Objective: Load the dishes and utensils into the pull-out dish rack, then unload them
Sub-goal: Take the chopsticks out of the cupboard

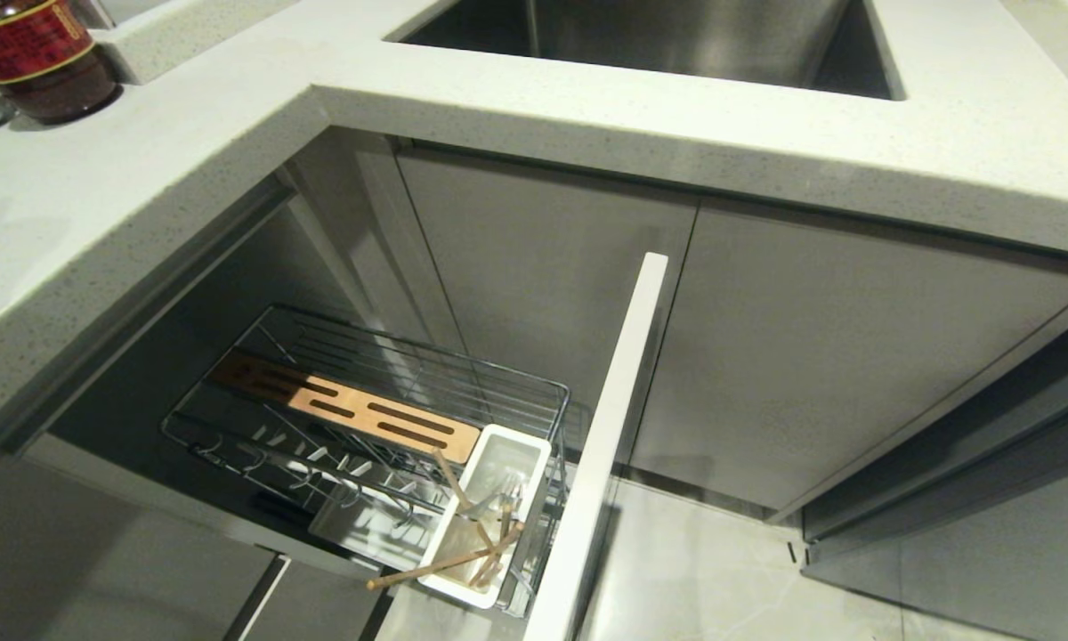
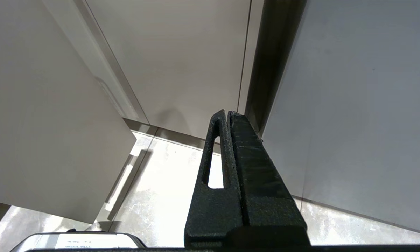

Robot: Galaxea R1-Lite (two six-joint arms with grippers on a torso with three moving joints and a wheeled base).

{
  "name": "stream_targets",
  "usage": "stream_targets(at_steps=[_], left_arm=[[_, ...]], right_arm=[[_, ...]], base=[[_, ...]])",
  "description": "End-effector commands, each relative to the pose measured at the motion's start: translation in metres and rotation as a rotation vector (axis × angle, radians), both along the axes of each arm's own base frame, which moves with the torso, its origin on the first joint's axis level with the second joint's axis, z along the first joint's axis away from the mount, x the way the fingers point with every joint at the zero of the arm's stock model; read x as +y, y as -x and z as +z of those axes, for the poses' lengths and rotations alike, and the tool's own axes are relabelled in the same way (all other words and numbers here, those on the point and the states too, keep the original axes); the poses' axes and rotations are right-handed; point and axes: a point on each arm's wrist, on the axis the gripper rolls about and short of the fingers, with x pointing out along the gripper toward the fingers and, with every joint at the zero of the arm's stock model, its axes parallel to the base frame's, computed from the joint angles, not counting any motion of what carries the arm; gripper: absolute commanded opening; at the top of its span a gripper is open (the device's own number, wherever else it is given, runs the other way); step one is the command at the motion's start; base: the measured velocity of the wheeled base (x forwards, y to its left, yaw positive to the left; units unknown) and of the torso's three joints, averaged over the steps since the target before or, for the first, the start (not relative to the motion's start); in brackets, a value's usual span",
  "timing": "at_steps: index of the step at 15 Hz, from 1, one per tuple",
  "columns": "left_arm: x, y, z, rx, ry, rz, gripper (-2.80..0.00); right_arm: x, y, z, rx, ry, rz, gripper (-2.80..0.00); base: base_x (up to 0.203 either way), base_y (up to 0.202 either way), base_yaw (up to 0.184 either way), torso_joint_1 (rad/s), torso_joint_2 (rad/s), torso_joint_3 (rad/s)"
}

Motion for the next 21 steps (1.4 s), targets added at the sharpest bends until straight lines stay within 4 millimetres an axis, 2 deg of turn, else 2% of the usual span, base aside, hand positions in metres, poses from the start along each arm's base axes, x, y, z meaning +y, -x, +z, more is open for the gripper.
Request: stream_targets(at_steps=[1,10,19,20,21], left_arm=[[0.004,-0.015,-0.006,0.060,0.007,-0.034,-2.80],[0.013,-0.039,-0.019,0.195,0.022,-0.039,-2.80],[0.017,-0.038,-0.022,0.247,0.000,0.020,-2.80],[0.016,-0.038,-0.022,0.245,-0.001,0.018,0.00],[0.016,-0.037,-0.022,0.241,-0.001,0.019,0.00]], right_arm=[[0.000,-0.002,-0.007,0.024,0.000,0.001,-2.80],[0.000,-0.002,-0.007,0.024,0.000,0.001,-2.80],[0.000,-0.002,-0.007,0.024,0.000,0.001,-2.80],[0.000,-0.002,-0.007,0.024,0.000,0.001,-2.80],[0.000,-0.002,-0.007,0.024,0.000,0.001,-2.80]], base=[[0.000,0.000,0.000,0.000,0.00,0.000],[0.000,0.000,0.000,0.000,0.00,0.000],[0.000,0.000,0.000,0.000,0.00,0.000],[0.000,0.000,0.000,0.000,0.00,0.000],[0.000,0.000,0.000,0.000,0.00,0.000]])
